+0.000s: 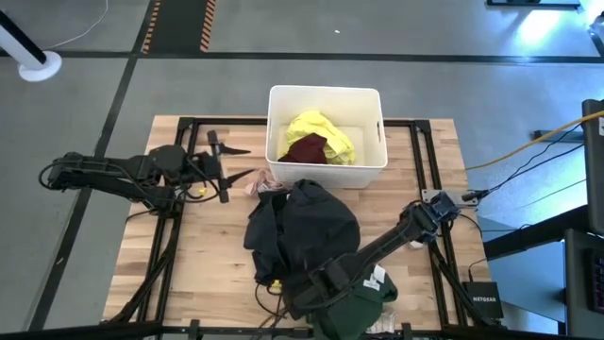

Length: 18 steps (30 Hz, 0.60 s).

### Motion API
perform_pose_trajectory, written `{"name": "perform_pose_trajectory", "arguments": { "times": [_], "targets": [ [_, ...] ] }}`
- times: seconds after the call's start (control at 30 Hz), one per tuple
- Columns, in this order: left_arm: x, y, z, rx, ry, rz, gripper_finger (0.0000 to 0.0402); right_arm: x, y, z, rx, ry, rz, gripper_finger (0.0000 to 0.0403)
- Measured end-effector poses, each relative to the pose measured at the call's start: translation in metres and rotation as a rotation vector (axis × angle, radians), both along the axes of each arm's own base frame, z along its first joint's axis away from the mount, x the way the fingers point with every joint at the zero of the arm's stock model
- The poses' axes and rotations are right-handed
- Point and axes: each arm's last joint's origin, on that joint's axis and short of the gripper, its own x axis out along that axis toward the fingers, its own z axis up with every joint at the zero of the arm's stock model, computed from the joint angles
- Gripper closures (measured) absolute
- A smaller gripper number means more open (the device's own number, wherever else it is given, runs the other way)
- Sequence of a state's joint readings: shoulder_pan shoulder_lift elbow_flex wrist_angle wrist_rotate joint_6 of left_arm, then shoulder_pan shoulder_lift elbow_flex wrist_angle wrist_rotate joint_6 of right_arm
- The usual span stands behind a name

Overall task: Sort clothes
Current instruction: Put the blue and white sock into the white bin

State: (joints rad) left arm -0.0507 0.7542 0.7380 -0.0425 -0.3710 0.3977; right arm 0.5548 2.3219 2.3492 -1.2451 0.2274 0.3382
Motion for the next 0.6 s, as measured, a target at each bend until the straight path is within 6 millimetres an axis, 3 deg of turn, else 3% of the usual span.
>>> {"name": "perform_pose_trajectory", "arguments": {
  "times": [0.17, 0.33, 0.6],
  "targets": [
    [-0.004, 0.000, 0.003, 0.002, -0.019, -0.001, 0.0183, -0.014, -0.027, 0.036, 0.020, -0.060, -0.212, 0.0399],
    [-0.009, 0.000, 0.006, 0.005, -0.038, 0.000, 0.0183, -0.021, -0.052, 0.069, -0.010, -0.171, -0.303, 0.0399],
    [-0.011, 0.001, 0.000, 0.022, 0.033, -0.003, 0.0183, -0.041, -0.113, 0.134, -0.071, -0.402, -0.488, 0.0398]
  ]
}}
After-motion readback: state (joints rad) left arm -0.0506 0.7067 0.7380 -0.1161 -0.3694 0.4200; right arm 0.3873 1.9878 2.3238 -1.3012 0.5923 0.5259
